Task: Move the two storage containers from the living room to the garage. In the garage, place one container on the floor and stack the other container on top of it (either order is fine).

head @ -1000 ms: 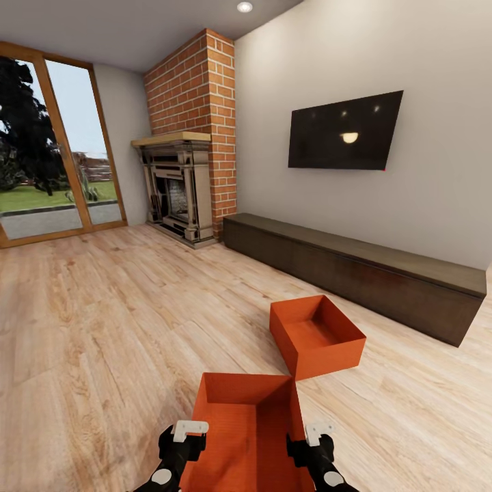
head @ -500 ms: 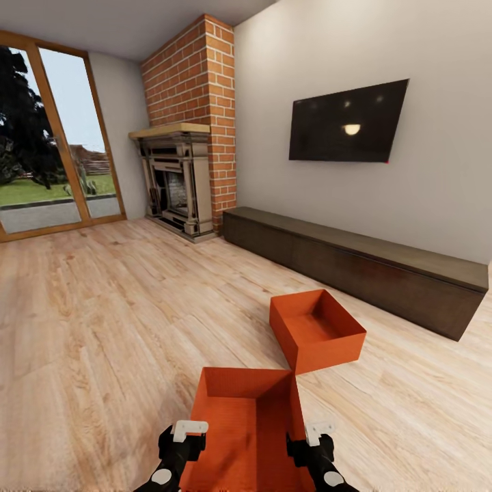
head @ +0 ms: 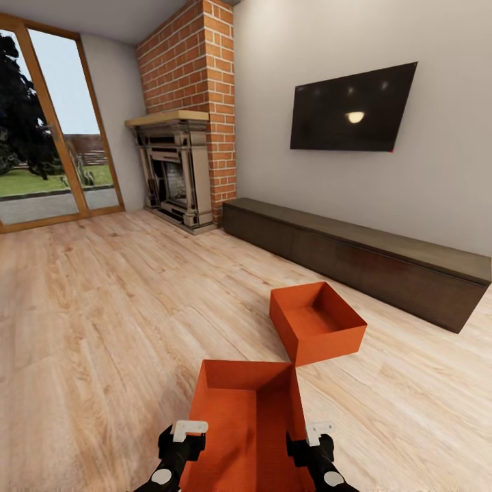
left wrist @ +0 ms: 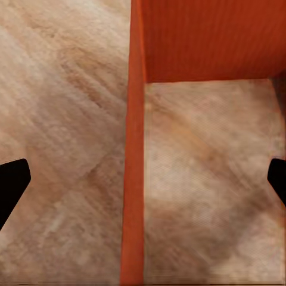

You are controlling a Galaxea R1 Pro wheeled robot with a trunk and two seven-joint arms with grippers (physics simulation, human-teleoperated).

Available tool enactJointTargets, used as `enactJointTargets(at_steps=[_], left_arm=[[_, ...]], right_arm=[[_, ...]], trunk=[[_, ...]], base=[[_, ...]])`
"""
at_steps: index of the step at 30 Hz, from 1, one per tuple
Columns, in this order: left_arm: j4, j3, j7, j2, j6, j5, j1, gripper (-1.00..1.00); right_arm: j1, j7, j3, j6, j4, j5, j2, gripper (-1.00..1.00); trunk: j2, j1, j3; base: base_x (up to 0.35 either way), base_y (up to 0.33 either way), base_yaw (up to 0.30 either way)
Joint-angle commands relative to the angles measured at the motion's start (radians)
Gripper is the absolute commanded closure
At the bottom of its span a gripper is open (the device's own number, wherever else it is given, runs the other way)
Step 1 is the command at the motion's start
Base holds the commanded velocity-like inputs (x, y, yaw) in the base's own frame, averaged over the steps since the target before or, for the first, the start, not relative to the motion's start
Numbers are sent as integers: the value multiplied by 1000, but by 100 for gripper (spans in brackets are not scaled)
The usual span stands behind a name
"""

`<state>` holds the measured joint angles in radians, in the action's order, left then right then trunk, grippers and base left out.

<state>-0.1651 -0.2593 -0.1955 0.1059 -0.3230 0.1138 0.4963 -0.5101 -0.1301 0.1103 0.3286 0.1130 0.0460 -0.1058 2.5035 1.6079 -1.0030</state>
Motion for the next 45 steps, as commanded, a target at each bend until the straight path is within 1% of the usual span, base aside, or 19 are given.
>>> enactJointTargets(at_steps=[1,5,25,31,39,44,45], left_arm=[[1,-9,-4,0,-4,11,1,-100],[0,-8,-5,0,-4,12,1,-100],[-1,-7,-6,0,-4,13,1,-100],[-1,-6,-6,-1,-4,13,1,-100],[-1,-6,-6,-1,-4,15,1,-100],[-1,-6,-6,-1,-4,15,1,-100],[-1,-6,-6,-1,-4,15,1,-100]], right_arm=[[-1,-10,8,1,-1,5,0,-100],[-1,-10,8,1,-1,5,0,-100],[0,-11,2,4,-1,-2,1,-100],[0,-11,2,5,-1,-3,1,-100],[0,-11,2,6,-1,-4,1,-100],[1,-11,2,7,-1,-5,1,-100],[0,-11,2,7,-1,-5,1,-100]], trunk=[[1,0,-5],[2,2,-20],[2,2,-20],[3,5,-44],[3,5,-44],[4,7,-63],[4,7,-63]], base=[[0,0,0],[0,0,0],[0,0,0],[0,0,0],[0,0,0],[0,0,0],[0,0,0]])
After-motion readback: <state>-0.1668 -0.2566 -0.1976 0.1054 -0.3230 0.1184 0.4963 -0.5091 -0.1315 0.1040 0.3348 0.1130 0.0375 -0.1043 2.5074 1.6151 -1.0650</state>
